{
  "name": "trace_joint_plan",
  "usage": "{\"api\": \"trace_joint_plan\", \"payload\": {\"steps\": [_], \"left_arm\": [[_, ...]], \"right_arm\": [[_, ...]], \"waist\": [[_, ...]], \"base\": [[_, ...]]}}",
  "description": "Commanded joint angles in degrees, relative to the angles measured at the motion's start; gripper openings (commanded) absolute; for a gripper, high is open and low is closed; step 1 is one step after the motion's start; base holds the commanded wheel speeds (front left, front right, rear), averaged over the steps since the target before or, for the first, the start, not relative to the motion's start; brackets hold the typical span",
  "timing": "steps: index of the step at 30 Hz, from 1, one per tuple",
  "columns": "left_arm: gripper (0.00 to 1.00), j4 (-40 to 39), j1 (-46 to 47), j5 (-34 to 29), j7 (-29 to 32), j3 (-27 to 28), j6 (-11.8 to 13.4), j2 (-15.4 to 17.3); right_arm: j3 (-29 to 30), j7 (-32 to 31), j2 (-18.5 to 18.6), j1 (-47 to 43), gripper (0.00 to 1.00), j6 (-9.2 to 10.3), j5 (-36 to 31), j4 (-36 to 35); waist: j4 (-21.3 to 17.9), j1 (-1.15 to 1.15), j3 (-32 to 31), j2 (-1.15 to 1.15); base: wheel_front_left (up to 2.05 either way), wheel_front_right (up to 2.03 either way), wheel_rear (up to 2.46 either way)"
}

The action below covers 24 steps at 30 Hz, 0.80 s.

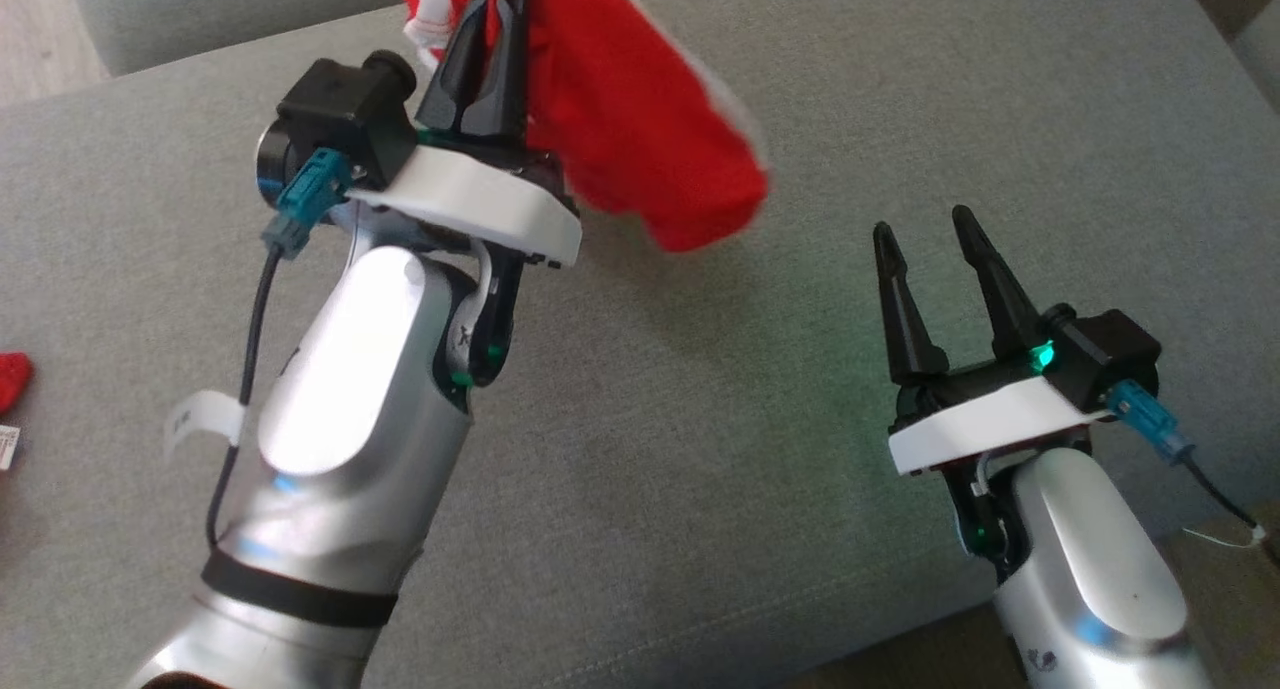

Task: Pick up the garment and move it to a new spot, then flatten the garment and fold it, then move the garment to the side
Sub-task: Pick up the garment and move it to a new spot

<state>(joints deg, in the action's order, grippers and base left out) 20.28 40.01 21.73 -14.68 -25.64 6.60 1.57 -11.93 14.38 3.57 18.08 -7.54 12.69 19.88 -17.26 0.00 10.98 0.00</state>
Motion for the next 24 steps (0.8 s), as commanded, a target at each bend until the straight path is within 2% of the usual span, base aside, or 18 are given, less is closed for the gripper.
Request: {"api": "trace_joint_plan", "payload": {"steps": [1, 6, 7, 9, 10, 11, 18, 24], "left_arm": [[0.0, -2.0, 0.8, -0.6, -0.3, 1.6, 0.6, 1.3], [0.0, -0.2, -5.0, -3.3, -0.3, 4.6, 2.3, 1.3], [0.1, 0.3, -6.5, -4.1, -0.3, 5.3, 2.3, 1.3], [0.51, 1.6, -9.6, -5.5, -0.3, 6.9, 2.0, 1.3], [0.93, 2.3, -11.1, -6.1, -0.3, 7.6, 1.8, 1.3], [1.0, 3.0, -12.8, -6.7, -0.3, 8.5, 1.7, 1.3], [1.0, 5.0, -22.0, -9.8, -0.3, 13.2, 1.3, 1.5], [1.0, 2.6, -29.8, -11.9, -0.3, 17.9, 1.1, 1.5]], "right_arm": [[-0.7, 0.6, -0.7, 0.3, 1.0, 0.05, 0.4, -2.1], [0.2, 0.6, -0.7, 0.0, 1.0, 0.05, 0.3, -2.3], [0.3, 0.6, -0.7, -0.1, 1.0, 0.05, 0.3, -2.3], [0.2, 0.6, -0.7, -0.3, 1.0, 0.05, 0.1, -2.2], [0.1, 0.6, -0.7, -0.5, 1.0, 0.05, 0.1, -2.1], [0.0, 0.6, -0.7, -0.6, 1.0, 0.05, 0.1, -2.0], [-0.7, 0.6, -0.7, -1.5, 1.0, 0.05, -0.4, -0.9], [-1.4, 0.6, -0.7, -3.1, 1.0, 0.05, -0.1, 0.2]], "waist": [[0.1, 0.0, 0.0, 0.0], [1.9, 0.0, 0.2, 0.0], [2.4, 0.0, 0.1, 0.0], [3.4, 0.0, -0.3, 0.0], [3.9, 0.0, -0.5, 0.0], [4.3, 0.0, -0.8, 0.0], [6.9, 0.0, -3.4, 0.0], [9.0, 0.0, -5.9, 0.0]], "base": [[0.0, 0.0, 0.0], [0.0, 0.0, 0.0], [0.0, 0.0, 0.0], [0.0, 0.0, 0.0], [0.0, 0.0, 0.0], [0.0, 0.0, 0.0], [0.0, 0.0, 0.0], [0.0, 0.0, 0.0]]}}
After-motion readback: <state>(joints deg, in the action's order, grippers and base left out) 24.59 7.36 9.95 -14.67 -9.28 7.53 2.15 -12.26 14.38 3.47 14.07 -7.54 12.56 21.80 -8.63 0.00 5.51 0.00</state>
